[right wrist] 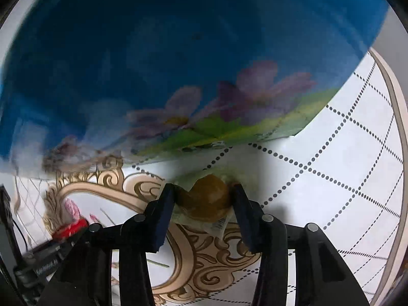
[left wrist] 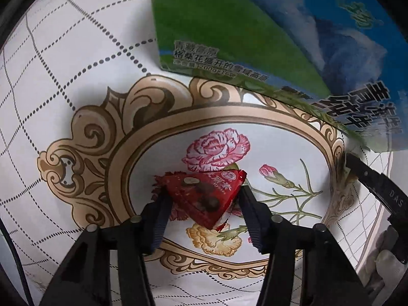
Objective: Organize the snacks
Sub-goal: 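Grasp the red triangular chocolate with left tool while right tool grasps the yellow egg snack, then carry both snacks into the cardboard box and open both tools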
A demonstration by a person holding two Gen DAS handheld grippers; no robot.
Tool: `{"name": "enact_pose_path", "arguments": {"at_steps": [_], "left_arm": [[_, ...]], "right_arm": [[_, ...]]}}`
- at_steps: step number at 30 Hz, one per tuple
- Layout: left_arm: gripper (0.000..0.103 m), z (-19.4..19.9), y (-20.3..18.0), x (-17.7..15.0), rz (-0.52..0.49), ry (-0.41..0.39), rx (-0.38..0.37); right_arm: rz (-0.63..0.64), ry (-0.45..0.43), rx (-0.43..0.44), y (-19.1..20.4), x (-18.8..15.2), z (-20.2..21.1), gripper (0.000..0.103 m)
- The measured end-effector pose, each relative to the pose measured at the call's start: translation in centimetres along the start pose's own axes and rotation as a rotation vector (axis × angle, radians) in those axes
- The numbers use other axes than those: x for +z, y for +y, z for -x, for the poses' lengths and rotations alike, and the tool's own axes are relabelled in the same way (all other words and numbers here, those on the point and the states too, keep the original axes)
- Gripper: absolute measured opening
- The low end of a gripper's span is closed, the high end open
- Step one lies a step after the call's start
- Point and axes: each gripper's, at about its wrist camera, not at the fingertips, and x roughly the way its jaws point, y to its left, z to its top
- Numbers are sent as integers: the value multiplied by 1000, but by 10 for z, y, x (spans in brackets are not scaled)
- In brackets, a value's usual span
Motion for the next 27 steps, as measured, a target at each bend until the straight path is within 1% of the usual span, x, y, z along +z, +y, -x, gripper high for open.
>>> {"name": "enact_pose_path", "arguments": {"at_steps": [1,2,5,6,8,13,14,16,20,22,25,26,27], "left_arm": [[48,2,-2,-3,-10,-8,4],[45,3,-3,-5,-18,-12,7],[43,8,-7,-24,-44,4,-6],[42,6,-10,-33,-67,28,-4],[42,7,-15,-53,-100,44,-8],[42,-4,-22,-86,-133,106,-37],[44,-7,-23,-88,-135,115,-42],[45,-20,-27,-90,-134,141,-41],[46,-39,-29,-93,-149,135,3],[46,-42,-33,-95,-152,132,16],[43,-43,-44,-96,-156,120,29],[40,-40,-51,-92,-164,114,35],[39,-37,-53,-95,-168,103,36]], "right_arm": [[15,8,0,1,-2,1,48],[19,16,1,1,-5,2,48],[48,41,13,4,-18,5,48],[57,49,23,5,-24,7,48],[85,74,36,7,-40,10,48],[148,150,56,13,-82,10,48],[163,161,53,15,-89,8,48],[185,168,33,19,-99,3,48],[180,171,10,18,-113,-10,49],[180,194,-10,17,-117,-21,49],[175,198,-22,15,-119,-29,49],[174,198,-25,15,-119,-31,49],[174,197,-26,18,-119,-32,49]]}}
